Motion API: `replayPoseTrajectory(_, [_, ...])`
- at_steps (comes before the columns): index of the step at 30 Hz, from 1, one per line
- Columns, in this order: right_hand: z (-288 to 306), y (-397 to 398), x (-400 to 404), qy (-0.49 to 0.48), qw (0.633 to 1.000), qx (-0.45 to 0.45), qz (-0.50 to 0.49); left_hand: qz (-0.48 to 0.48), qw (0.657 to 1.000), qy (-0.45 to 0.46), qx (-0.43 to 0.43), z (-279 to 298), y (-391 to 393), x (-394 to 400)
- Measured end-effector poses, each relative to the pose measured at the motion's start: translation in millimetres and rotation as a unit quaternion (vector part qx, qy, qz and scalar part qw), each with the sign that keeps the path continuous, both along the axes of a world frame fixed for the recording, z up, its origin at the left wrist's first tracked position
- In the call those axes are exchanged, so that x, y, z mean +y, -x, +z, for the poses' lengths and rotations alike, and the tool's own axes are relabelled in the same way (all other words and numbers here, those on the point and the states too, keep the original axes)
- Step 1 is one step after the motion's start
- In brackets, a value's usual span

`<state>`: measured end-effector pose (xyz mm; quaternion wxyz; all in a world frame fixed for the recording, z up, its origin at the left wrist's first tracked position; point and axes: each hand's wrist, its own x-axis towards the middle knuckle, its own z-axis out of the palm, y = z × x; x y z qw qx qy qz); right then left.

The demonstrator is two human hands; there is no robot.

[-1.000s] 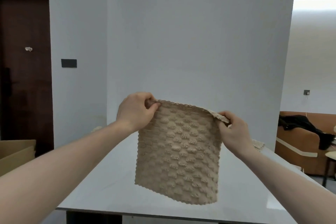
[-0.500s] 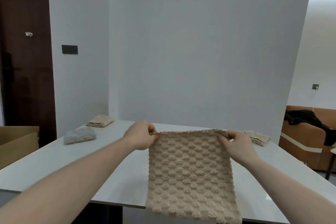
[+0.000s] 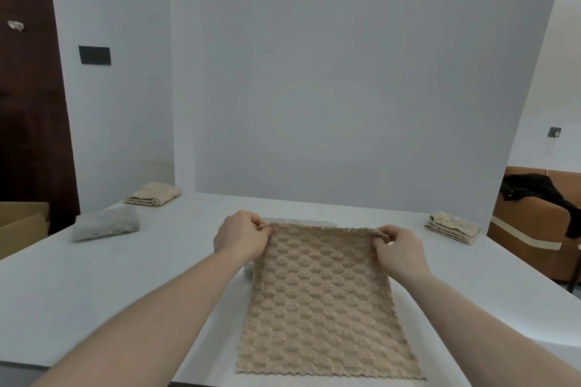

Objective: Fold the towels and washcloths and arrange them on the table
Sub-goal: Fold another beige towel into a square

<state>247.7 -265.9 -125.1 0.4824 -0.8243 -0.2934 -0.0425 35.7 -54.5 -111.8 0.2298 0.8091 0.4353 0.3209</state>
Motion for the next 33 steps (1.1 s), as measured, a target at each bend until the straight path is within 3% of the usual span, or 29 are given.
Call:
replayPoseTrajectory(8, [-11.1, -10.8, 0.6, 0.017, 0.999, -0.027, 0.014, -0.017, 0.999, -0.047, 0.002, -12.5, 3.5, 10.2])
replayPoseTrajectory(18, [8.3, 12.3, -43.0, -0.001, 0.999, -0.035, 0.038, -0.071, 0.994, -0.084, -0.029, 13.1, 40.9, -22.5])
replayPoseTrajectory(27, [0.7, 43.8, -90.0, 0.035, 0.996, -0.061, 0.060, -0.118, 0.989, -0.086, 0.013, -5.4, 90.0, -58.1])
replayPoseTrajectory(33, [-25.6, 53.6, -108.9, 0.109, 0.985, -0.105, 0.080, -0.117, 0.986, -0.104, 0.057, -30.7, 109.9, -77.3])
